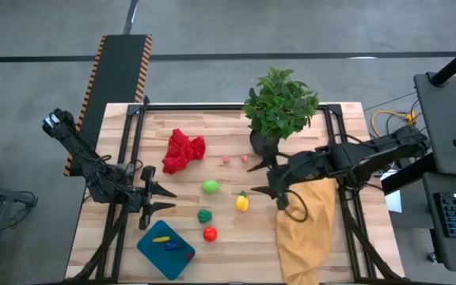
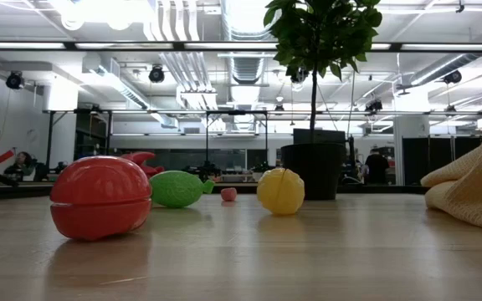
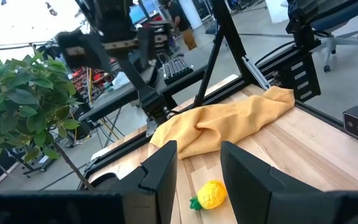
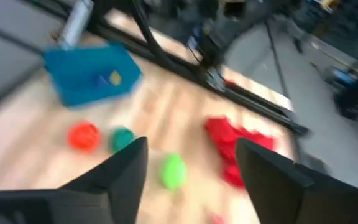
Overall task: Pick and placing Produce into tupperware
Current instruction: Put the yellow pineapple into the blue bin
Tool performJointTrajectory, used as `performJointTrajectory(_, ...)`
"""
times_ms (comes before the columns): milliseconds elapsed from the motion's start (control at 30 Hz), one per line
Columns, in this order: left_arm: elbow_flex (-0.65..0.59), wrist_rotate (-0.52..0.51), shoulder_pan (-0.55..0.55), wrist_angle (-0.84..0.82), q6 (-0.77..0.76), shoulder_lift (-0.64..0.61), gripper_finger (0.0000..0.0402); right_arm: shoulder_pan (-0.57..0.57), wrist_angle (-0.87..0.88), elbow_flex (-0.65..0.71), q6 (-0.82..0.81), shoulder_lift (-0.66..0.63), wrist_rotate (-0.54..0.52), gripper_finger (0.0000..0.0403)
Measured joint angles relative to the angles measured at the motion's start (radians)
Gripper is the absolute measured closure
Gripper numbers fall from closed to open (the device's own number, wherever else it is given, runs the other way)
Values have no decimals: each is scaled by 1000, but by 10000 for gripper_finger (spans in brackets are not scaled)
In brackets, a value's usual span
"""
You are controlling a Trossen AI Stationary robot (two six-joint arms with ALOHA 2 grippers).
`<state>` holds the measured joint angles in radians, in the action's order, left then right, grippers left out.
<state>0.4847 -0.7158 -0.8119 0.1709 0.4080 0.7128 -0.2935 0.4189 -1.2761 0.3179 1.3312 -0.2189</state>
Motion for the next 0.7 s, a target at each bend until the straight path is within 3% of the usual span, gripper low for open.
performJointTrajectory(167,0,0,0,2,0,0,292,0,312,-231,48,126,-37,131)
performJointTrajectory(367,0,-12,0,0,0,0,292,0,603,-409,35,287,-36,142)
performJointTrajectory(533,0,-17,0,-1,0,1,292,0,731,-446,18,377,-26,156)
performJointTrajectory(700,0,-17,0,0,0,2,292,-1,733,-381,8,411,-6,163)
